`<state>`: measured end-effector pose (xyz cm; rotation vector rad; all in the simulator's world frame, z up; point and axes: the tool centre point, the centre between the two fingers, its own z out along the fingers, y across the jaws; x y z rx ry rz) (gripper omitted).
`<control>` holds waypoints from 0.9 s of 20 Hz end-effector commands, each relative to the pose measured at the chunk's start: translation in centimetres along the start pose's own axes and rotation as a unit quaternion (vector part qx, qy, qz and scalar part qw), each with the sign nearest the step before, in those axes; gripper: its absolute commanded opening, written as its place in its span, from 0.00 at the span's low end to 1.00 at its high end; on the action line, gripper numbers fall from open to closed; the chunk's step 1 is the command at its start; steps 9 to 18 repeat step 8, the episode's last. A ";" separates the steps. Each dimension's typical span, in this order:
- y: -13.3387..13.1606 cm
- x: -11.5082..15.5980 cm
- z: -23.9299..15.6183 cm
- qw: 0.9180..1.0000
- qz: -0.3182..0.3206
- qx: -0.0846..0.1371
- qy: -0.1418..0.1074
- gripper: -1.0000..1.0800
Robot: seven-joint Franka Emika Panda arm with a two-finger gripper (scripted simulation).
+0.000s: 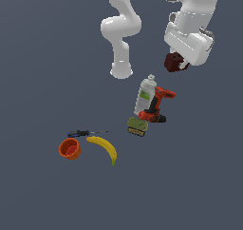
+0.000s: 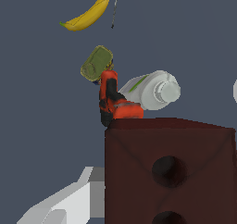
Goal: Pick up a designated object from a clutter of objects.
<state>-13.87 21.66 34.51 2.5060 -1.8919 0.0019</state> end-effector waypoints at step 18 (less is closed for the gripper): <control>-0.1 -1.5 -1.8 1.000 0.001 0.000 -0.001 0.00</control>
